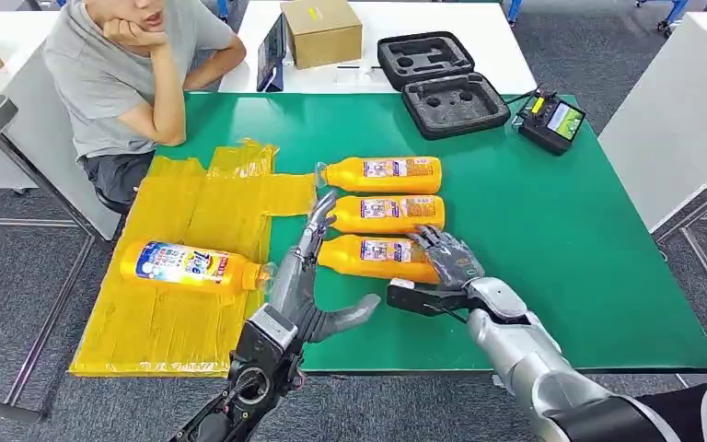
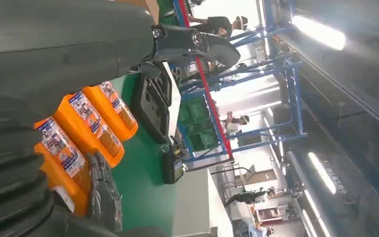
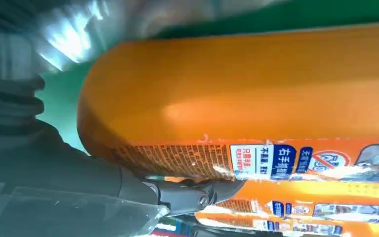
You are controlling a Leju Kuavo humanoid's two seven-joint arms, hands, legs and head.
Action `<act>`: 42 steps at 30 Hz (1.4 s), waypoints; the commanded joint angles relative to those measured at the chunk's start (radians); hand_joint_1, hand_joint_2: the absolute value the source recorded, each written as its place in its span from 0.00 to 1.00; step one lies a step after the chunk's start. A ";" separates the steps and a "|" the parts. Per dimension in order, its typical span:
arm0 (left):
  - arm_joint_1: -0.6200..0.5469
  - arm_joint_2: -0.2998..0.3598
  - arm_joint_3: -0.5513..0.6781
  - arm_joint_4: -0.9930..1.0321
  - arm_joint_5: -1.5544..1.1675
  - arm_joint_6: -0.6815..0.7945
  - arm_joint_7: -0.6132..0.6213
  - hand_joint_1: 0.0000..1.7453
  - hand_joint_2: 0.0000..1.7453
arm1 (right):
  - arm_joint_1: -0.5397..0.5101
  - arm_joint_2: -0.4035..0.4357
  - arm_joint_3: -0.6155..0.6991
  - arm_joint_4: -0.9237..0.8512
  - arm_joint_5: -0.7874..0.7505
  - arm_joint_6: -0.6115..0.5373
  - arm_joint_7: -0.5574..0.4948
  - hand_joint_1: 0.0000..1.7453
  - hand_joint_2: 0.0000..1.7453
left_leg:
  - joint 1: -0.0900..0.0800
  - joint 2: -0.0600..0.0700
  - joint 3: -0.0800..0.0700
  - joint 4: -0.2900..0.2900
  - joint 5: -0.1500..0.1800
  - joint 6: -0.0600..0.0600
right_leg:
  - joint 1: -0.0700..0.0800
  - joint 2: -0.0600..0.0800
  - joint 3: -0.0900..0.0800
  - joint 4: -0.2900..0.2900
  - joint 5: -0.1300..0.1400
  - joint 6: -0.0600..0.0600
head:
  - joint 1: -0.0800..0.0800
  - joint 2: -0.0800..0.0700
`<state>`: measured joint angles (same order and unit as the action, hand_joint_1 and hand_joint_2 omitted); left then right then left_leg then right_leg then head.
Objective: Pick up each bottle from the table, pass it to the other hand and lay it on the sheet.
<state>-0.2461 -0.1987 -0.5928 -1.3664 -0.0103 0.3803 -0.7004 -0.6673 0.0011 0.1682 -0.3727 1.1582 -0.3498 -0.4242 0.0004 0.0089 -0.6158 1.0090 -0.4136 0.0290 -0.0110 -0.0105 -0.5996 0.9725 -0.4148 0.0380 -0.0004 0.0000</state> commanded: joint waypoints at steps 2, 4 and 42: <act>-0.015 0.012 -0.002 0.046 0.000 0.003 0.002 0.00 1.00 | 0.002 0.002 -0.009 0.072 -0.020 0.033 -0.029 1.00 1.00 | 0.001 -0.001 0.003 -0.001 -0.001 -0.001 | 0.001 -0.001 0.003 -0.001 -0.001 -0.001 | 0.000 0.000; -0.009 0.014 -0.002 0.038 0.001 0.007 0.002 0.00 1.00 | 0.003 0.006 -0.007 0.072 -0.021 0.032 -0.030 1.00 1.00 | 0.001 -0.001 0.005 -0.001 -0.001 -0.002 | 0.001 0.000 0.005 -0.001 -0.001 -0.001 | 0.000 0.000; 0.000 0.008 0.016 -0.037 -0.006 0.197 0.002 0.00 1.00 | 0.048 0.023 -0.252 0.047 -0.380 0.226 -0.272 1.00 1.00 | 0.001 -0.001 0.004 -0.001 -0.001 -0.002 | 0.001 0.000 0.004 -0.001 -0.001 -0.002 | 0.000 0.000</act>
<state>-0.2444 -0.2068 -0.5928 -1.3798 -0.0256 0.5027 -0.7004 -0.6337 0.0114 -0.0175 -0.3712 0.8420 -0.1629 -0.6485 0.0004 0.0089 -0.6150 1.0090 -0.4138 0.0290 -0.0110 -0.0104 -0.5988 0.9725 -0.4148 0.0380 -0.0004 0.0000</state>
